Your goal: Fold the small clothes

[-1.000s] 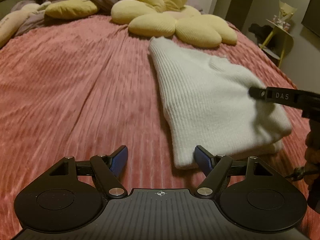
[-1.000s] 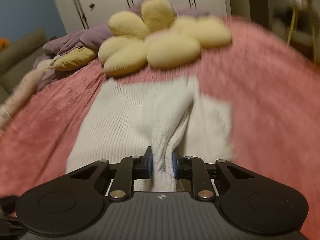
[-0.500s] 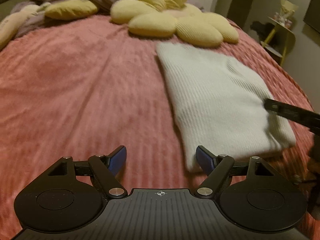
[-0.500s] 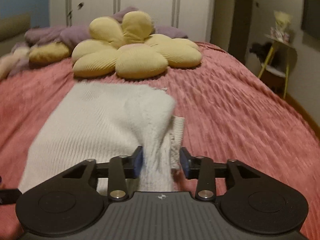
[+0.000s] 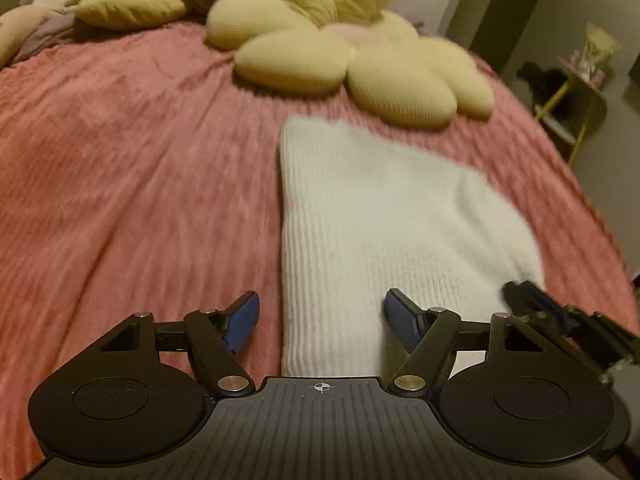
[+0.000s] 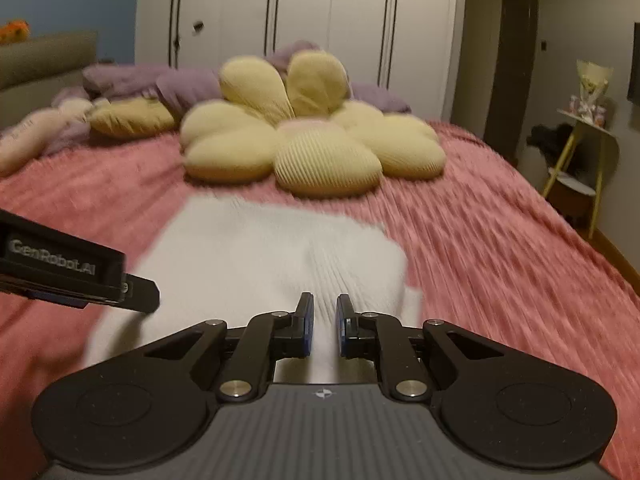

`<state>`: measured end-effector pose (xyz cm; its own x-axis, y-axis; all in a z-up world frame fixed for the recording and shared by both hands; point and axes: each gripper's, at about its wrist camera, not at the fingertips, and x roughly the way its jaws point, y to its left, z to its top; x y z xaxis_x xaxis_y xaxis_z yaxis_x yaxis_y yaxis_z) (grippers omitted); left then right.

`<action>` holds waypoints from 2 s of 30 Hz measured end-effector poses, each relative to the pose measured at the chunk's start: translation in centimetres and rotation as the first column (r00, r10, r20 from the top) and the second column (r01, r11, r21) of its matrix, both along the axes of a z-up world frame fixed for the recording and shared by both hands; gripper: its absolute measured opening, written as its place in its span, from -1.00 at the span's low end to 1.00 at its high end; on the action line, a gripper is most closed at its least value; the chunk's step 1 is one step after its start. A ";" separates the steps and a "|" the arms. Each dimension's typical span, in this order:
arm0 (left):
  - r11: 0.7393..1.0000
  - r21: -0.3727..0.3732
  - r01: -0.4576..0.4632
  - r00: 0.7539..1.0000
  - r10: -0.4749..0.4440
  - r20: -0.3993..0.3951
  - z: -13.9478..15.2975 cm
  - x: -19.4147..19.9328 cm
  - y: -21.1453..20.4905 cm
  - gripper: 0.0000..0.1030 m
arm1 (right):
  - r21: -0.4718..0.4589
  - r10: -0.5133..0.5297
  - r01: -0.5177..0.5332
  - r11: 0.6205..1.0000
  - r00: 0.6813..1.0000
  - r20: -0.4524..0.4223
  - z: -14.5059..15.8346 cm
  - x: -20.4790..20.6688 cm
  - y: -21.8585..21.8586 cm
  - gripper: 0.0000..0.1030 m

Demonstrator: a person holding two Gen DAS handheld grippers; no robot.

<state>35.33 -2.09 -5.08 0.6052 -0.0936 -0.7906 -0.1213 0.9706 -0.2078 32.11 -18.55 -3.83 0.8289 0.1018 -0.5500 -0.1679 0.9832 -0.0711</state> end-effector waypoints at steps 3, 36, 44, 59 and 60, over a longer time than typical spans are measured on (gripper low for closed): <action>1.000 -0.013 0.008 1.000 -0.008 0.011 -1.7 -0.5 -0.2 0.59 | -0.040 -0.028 0.028 0.999 1.000 0.005 -1.9 -0.1 -1.5 -0.98; 0.969 -0.238 0.072 0.997 -0.080 -0.023 -1.4 -7.5 2.9 0.71 | 0.210 -0.072 0.094 0.973 0.992 -0.108 -0.7 -6.6 -8.5 -0.40; 0.975 -0.211 0.067 0.997 -0.074 -0.025 -1.4 -10.2 2.5 0.70 | 0.382 -0.084 0.159 0.910 0.975 -0.206 -1.5 -10.0 -10.4 -0.40; 0.999 0.039 0.020 1.000 -0.019 -0.020 -1.6 -9.6 1.6 0.71 | 0.265 -0.059 0.107 0.958 0.981 -0.183 -1.0 -9.4 -8.1 -0.39; 0.999 0.027 0.018 1.000 -0.017 -0.025 -1.4 -9.7 2.1 0.72 | 0.262 -0.069 0.118 0.958 0.980 -0.187 -1.0 -9.3 -8.3 -0.39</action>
